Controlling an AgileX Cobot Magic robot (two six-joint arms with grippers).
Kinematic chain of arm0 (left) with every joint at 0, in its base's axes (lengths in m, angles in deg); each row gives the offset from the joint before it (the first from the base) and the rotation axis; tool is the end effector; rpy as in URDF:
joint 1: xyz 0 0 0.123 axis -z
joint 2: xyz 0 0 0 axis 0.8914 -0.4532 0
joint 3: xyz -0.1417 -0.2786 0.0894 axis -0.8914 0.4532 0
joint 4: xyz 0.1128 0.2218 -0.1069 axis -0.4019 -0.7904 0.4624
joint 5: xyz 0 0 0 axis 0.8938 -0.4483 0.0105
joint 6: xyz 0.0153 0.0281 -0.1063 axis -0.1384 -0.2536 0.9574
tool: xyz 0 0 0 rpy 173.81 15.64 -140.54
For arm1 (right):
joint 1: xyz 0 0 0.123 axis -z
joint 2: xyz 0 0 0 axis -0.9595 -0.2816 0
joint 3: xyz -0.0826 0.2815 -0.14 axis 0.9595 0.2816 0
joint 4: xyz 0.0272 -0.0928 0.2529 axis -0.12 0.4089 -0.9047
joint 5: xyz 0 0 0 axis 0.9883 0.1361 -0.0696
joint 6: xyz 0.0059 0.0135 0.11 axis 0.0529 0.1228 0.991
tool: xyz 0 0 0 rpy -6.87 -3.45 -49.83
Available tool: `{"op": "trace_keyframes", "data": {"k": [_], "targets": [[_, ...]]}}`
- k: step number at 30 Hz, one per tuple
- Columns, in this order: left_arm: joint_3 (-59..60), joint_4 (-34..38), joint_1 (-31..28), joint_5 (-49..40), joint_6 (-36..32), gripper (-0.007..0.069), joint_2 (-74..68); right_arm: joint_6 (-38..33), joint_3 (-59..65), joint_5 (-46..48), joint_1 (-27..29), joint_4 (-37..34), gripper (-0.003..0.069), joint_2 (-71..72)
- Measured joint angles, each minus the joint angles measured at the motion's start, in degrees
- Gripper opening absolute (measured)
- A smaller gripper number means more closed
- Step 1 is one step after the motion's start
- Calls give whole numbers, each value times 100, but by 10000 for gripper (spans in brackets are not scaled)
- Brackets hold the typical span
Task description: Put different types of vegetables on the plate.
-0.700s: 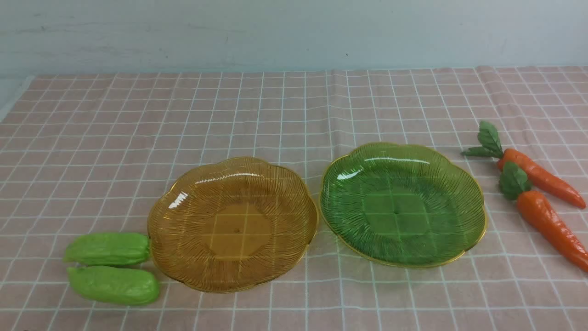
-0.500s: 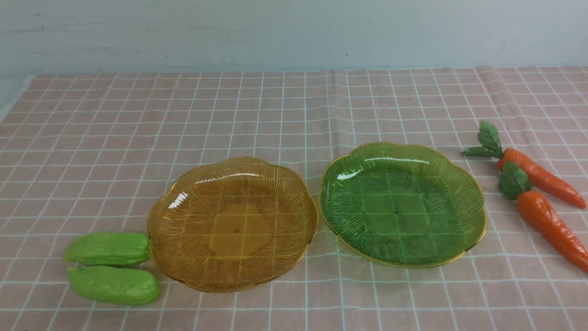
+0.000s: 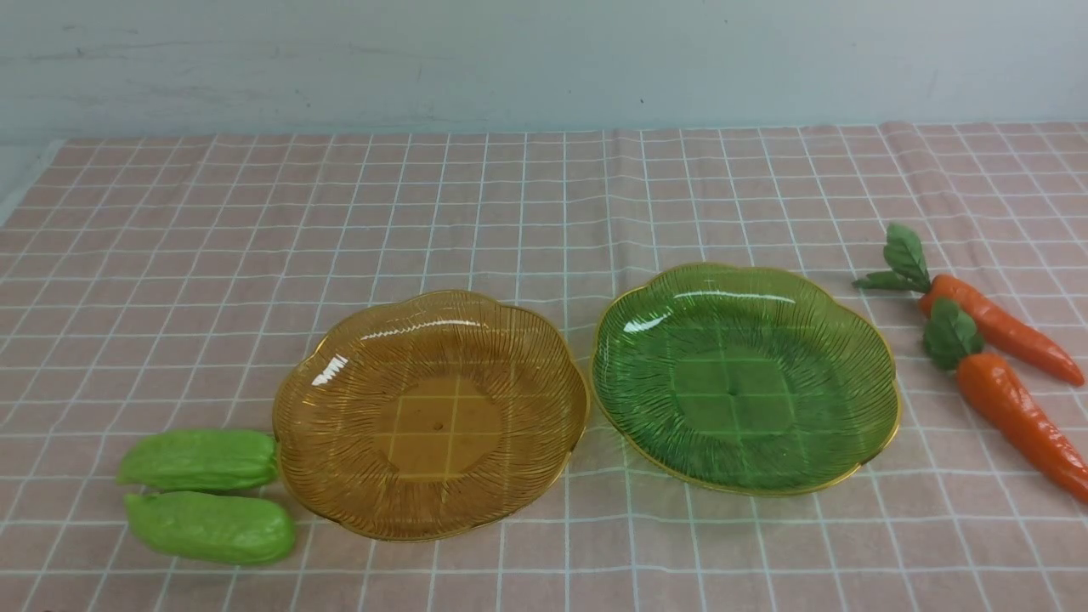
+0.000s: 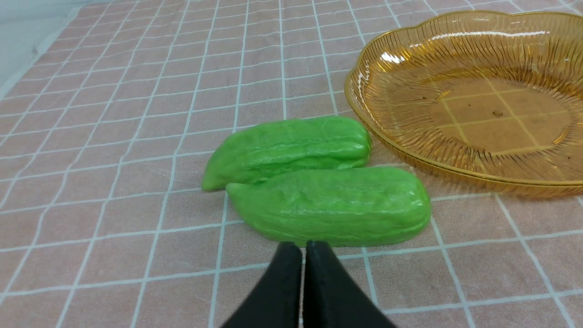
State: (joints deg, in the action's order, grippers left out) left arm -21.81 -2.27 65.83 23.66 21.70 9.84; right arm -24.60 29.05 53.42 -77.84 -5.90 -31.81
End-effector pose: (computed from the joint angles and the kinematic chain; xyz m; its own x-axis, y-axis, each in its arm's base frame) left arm 0.0503 -0.0012 0.1630 -0.3046 0.0657 -0.9502 0.0541 0.9972 0.0516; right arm 0.0504 0.0012 0.1630 -0.3105 0.0480 -0.9494 -0.0297 0.9977 0.0601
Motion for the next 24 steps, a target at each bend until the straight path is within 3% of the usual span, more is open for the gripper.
{"op": "trace_keyframes", "data": {"k": [12,21,24], "targets": [[0,0,0,0,5,-3,0,-40,0,5,0,733,-15,0],[0,15,0,0,28,-3,0,-51,0,11,0,834,-15,0],[0,634,0,0,510,-3,0,153,0,-51,0,531,-15,0]]}}
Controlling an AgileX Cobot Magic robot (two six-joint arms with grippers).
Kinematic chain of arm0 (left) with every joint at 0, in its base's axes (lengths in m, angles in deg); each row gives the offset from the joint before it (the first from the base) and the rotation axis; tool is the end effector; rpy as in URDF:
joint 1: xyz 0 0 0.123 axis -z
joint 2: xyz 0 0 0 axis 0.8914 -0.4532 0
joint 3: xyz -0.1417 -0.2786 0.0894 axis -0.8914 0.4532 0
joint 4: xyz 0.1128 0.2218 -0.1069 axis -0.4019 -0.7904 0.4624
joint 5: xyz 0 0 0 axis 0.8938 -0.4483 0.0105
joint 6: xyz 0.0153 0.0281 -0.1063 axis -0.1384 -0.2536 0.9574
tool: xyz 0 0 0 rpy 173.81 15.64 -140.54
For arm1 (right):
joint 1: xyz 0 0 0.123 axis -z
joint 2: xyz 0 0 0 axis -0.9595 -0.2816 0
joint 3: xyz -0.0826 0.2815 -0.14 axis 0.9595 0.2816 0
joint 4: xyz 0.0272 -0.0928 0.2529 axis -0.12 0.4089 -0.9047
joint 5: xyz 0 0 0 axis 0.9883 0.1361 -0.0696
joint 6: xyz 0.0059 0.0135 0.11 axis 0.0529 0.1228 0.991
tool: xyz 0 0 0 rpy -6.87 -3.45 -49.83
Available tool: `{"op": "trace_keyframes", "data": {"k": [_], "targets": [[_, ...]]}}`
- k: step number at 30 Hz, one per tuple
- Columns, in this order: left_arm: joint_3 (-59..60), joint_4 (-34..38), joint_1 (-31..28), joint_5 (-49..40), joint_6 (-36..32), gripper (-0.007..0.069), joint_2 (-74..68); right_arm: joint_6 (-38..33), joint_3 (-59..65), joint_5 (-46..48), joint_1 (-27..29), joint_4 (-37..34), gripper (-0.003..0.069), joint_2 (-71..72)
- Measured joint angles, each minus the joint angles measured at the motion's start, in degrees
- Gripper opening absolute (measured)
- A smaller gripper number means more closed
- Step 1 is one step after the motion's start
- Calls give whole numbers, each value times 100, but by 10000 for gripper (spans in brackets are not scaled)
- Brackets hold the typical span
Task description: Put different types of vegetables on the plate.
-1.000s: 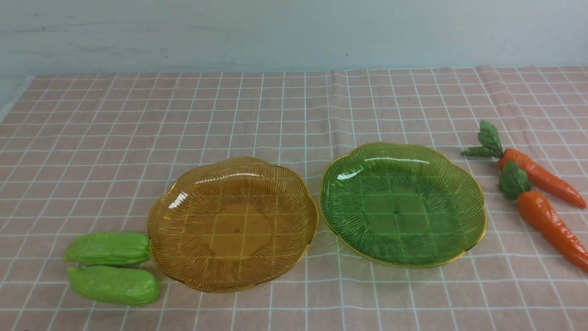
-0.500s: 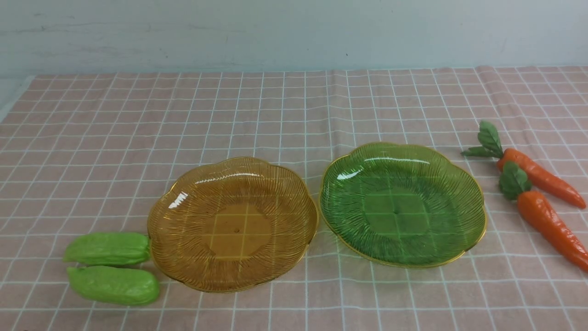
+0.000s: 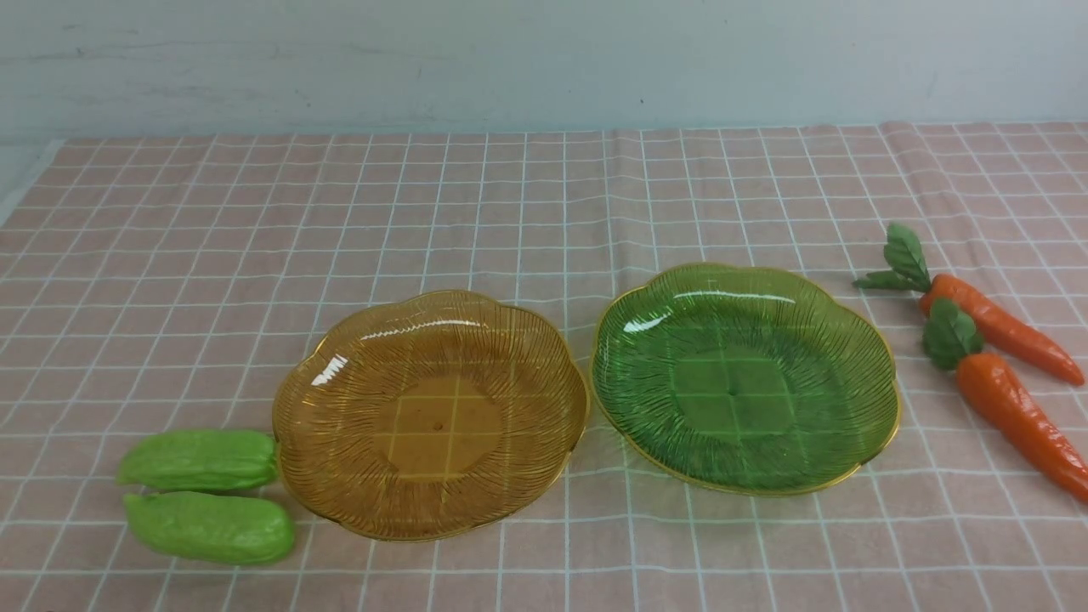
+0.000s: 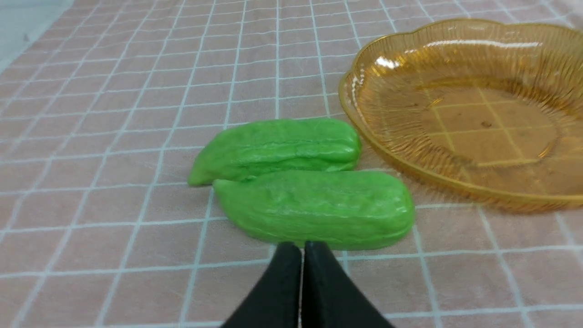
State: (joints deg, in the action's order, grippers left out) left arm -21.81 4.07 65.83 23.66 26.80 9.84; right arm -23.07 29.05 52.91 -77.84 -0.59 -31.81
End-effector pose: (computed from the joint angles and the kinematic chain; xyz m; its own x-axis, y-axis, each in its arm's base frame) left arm 0.0500 -0.0058 0.1632 -0.3139 -0.1251 -0.9412 0.0343 0.9891 -0.1429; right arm 0.0510 -0.0025 0.1643 -0.2962 -0.0110 -0.9551 -0.0167 0.9998 -0.0064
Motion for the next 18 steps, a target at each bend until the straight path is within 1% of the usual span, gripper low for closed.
{"op": "trace_keyframes", "data": {"k": [1,2,4,5,6,7,8,10,12,18], "targets": [[0,451,0,0,343,-3,0,220,0,-107,0,-349,-15,0],[0,923,0,0,687,-3,0,603,5,-278,0,-847,-15,0],[0,2112,0,-5,1488,-3,0,1332,5,-499,0,-2040,-15,0],[0,2613,0,-5,1784,-3,0,1698,5,-570,0,-2795,-15,0],[0,3061,0,-5,2010,-3,0,1912,5,-612,0,-3215,-15,0],[0,3562,0,0,2203,-3,0,2040,5,-643,0,-3478,-15,0],[0,3840,0,7,2279,-3,0,2110,5,-654,0,-3732,-15,0],[0,4037,0,54,2271,-3,0,2140,5,-679,0,-3998,-15,0],[0,4103,0,172,2272,-3,0,2023,5,-684,0,-4066,-15,0],[0,4378,0,785,2263,-3,0,1258,-269,-983,0,-4075,-15,0]]}}
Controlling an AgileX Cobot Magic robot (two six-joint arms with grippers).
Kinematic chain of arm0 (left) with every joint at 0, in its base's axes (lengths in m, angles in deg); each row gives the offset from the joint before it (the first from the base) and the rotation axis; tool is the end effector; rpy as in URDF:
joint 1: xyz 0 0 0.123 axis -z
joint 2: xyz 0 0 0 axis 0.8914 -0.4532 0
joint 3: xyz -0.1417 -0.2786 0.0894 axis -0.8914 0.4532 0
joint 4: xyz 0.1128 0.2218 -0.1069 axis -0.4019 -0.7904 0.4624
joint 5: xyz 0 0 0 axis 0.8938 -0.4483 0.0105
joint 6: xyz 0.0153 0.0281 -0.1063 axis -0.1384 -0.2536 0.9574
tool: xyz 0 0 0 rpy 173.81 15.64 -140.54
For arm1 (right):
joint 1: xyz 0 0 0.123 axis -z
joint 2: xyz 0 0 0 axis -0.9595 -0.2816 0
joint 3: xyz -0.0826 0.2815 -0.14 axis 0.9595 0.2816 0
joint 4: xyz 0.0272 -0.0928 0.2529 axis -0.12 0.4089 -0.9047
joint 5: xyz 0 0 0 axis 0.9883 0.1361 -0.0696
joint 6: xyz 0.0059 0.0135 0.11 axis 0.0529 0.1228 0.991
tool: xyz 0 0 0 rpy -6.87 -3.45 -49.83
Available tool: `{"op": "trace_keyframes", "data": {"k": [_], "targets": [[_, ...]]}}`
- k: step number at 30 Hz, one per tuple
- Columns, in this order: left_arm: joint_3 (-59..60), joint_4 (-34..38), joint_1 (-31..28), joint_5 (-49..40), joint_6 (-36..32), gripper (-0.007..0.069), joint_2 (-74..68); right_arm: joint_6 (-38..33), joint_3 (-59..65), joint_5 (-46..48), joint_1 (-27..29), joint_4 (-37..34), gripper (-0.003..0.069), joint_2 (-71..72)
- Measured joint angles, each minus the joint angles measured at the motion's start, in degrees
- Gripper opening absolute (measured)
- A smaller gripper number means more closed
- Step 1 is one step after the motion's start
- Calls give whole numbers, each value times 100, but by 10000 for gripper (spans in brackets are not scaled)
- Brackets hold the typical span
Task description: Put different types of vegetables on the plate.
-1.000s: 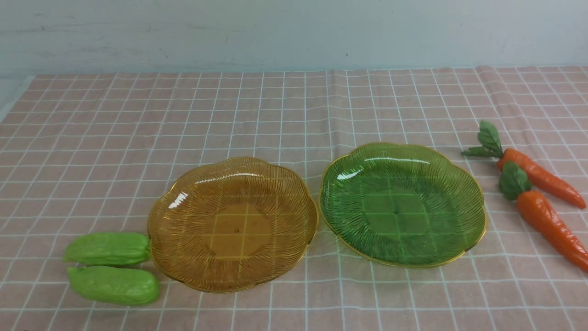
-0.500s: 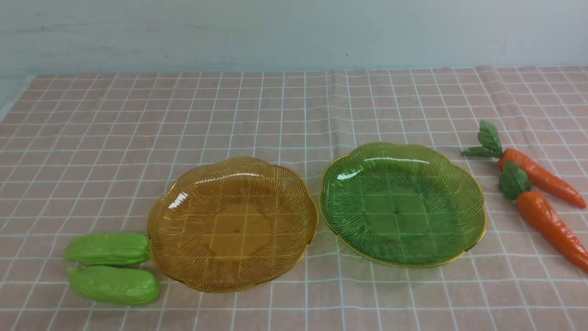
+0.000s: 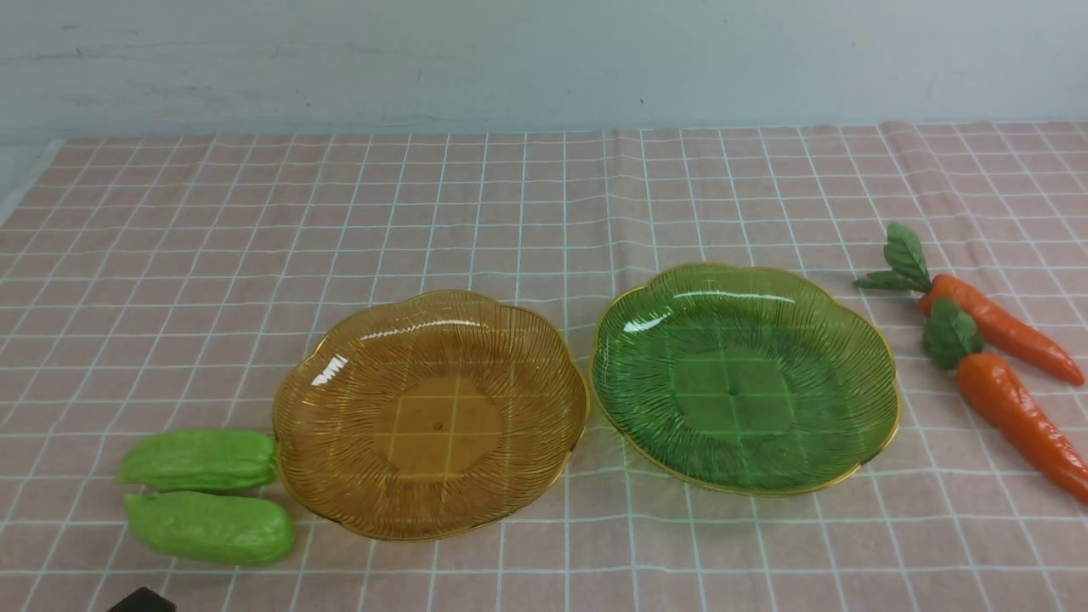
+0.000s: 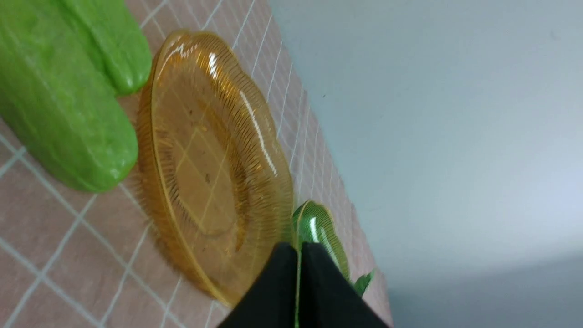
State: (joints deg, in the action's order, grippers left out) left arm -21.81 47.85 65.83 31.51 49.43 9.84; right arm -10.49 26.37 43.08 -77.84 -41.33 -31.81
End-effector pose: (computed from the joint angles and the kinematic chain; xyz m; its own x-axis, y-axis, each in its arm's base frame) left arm 0.0523 -0.0229 0.1869 -0.2470 -0.9338 -0.2589 -0.0264 0.2736 -0.9615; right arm 0.0519 0.0157 0.2034 -0.1766 0.7813 -0.5987 -0.0626 0.5981 0.7990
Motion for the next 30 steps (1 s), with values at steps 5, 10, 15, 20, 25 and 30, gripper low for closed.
{"op": "trace_keyframes", "data": {"k": [5,10,15,20,25,30], "targets": [[-27,361,0,273,-199,-3,0,-990,-1050,-66,0,313,-15,-90],[-625,344,0,-96,-953,-3,-222,-1842,-2826,2091,0,1308,-15,-1450],[-1394,-257,0,-1360,-1774,-3,-1667,-1632,-4080,4743,0,2549,-14,-3542],[-1909,-772,0,-2497,-2442,-3,-3165,-1202,-4384,5220,0,3344,-11,-5031],[-2260,-936,0,-2905,-3050,-2,-4139,-897,-4498,4754,0,4029,10,-6404],[-2562,-978,0,-3004,-3351,1,-4727,-741,-4865,4438,0,4194,80,-7683]]}}
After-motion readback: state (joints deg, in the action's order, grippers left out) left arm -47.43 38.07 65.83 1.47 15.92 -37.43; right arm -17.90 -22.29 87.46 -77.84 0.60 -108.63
